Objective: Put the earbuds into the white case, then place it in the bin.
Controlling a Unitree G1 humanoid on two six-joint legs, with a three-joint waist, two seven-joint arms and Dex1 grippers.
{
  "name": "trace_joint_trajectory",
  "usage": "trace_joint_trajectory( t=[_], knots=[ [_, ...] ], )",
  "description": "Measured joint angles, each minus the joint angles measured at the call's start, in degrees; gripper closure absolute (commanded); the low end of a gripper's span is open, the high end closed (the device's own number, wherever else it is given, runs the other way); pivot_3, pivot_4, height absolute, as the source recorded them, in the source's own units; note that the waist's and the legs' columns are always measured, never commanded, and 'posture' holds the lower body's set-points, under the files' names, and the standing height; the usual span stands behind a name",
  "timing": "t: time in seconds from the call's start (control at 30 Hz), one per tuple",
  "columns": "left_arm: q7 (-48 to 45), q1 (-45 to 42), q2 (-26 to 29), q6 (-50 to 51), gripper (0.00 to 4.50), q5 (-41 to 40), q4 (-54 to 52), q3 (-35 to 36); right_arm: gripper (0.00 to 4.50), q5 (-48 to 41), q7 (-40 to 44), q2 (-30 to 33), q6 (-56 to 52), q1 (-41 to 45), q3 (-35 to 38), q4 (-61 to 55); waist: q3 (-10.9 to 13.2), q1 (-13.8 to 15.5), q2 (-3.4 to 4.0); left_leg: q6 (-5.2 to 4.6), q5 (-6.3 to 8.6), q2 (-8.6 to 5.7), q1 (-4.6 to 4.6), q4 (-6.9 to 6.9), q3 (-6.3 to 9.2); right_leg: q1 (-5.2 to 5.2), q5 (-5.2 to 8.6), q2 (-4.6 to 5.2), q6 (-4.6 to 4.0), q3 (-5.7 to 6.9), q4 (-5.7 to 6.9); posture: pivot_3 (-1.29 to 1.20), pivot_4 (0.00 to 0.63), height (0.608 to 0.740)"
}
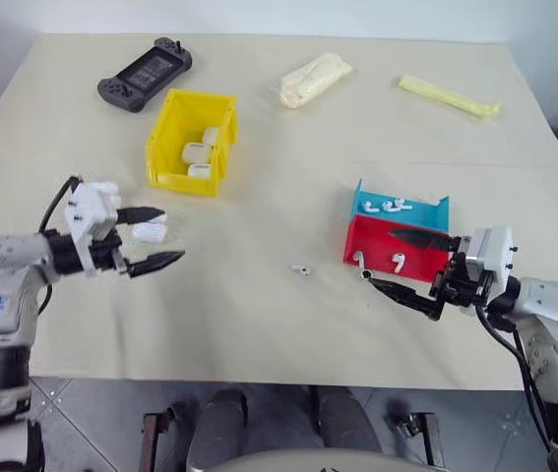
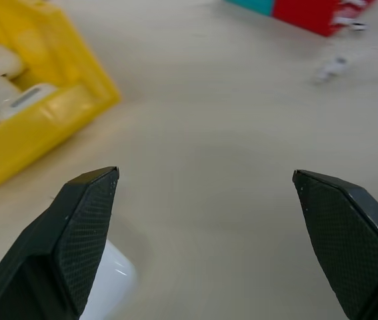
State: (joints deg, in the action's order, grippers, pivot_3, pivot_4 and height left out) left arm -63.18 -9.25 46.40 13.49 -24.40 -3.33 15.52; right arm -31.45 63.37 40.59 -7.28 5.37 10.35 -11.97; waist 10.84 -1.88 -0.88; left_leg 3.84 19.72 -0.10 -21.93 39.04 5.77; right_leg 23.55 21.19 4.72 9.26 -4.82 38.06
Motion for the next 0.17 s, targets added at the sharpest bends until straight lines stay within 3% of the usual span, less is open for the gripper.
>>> trace_joint_trajectory(
  t=[0.17],
  knots=[
    [5.31,7.32,-5.02,-1.22,0.05,-0.08,-7.16,1.34,0.0,0.41,1.57,0.17,1.14,0.5,-0.19,1.65,0.0,0.54,-0.01,-0.04,0.02,-0.05,-0.01,0.01,-0.04,-0.06,-0.02,0.05,0.03,0.05,-0.06,0.0,0.15,0.74]
  ],
)
